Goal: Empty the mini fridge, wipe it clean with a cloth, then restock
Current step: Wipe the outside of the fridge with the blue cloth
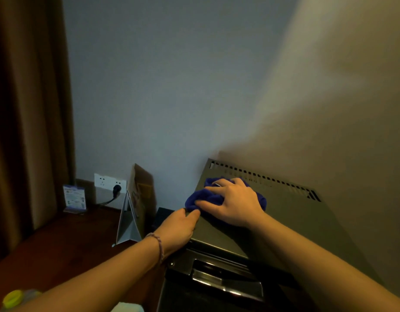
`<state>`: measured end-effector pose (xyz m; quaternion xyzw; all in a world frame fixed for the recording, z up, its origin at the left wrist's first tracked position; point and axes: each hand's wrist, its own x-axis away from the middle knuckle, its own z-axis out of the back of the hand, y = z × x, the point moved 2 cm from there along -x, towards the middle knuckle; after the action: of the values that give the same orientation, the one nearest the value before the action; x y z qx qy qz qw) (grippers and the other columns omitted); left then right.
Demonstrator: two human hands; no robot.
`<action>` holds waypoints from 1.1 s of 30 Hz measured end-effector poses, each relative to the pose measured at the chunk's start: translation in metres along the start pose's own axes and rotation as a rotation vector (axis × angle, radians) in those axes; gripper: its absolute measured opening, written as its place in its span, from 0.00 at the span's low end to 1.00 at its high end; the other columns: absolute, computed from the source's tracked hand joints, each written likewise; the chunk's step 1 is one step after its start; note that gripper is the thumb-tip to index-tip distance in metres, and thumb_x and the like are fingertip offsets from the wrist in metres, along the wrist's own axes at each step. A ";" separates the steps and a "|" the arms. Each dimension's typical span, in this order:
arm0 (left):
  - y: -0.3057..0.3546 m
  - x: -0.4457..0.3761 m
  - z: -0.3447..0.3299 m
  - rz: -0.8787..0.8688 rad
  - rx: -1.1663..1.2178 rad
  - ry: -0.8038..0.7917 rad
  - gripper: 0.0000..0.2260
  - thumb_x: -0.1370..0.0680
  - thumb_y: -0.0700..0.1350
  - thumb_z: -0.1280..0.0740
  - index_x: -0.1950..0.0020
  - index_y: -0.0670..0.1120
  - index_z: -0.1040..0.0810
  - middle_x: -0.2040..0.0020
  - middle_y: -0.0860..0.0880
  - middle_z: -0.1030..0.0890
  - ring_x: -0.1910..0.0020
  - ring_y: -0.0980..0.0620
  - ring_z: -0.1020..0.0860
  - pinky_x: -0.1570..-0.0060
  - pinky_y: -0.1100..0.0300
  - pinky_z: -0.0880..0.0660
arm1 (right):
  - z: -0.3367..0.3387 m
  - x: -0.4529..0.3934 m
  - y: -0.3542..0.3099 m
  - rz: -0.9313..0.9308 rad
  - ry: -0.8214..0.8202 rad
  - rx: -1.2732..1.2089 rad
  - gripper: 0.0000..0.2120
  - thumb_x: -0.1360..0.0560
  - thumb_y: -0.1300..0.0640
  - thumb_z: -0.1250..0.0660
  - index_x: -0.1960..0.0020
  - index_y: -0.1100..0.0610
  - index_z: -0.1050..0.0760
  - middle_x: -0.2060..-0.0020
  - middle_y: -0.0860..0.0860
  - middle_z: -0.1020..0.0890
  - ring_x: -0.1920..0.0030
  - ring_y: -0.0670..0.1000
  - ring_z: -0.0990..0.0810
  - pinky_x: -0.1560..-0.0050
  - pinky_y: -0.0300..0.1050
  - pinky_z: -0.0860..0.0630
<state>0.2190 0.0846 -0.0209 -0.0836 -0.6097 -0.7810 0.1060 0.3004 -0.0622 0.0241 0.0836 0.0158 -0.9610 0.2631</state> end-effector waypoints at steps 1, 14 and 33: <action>-0.001 -0.001 0.000 -0.001 0.002 0.001 0.15 0.18 0.56 0.42 0.46 0.47 0.23 0.47 0.40 0.17 0.47 0.41 0.19 0.40 0.43 0.24 | 0.001 0.000 0.000 -0.003 -0.004 0.001 0.42 0.35 0.18 0.57 0.30 0.34 0.29 0.30 0.39 0.27 0.32 0.54 0.32 0.39 0.55 0.28; -0.001 -0.004 0.002 -0.065 0.060 -0.016 0.08 0.16 0.54 0.44 0.42 0.55 0.27 0.47 0.52 0.17 0.49 0.53 0.18 0.42 0.53 0.22 | -0.013 -0.085 0.023 -0.052 0.031 -0.024 0.30 0.27 0.23 0.46 0.31 0.33 0.28 0.32 0.41 0.25 0.32 0.57 0.31 0.40 0.56 0.30; 0.000 -0.004 0.001 -0.091 -0.075 0.036 0.13 0.16 0.55 0.47 0.44 0.55 0.24 0.51 0.52 0.17 0.54 0.58 0.18 0.53 0.62 0.22 | -0.025 -0.144 0.060 -0.147 0.091 -0.039 0.27 0.27 0.24 0.44 0.54 0.45 0.21 0.59 0.49 0.21 0.48 0.59 0.22 0.56 0.49 0.30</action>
<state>0.2226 0.0862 -0.0216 -0.0457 -0.5811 -0.8088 0.0783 0.4571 -0.0393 0.0246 0.1207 0.0526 -0.9725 0.1923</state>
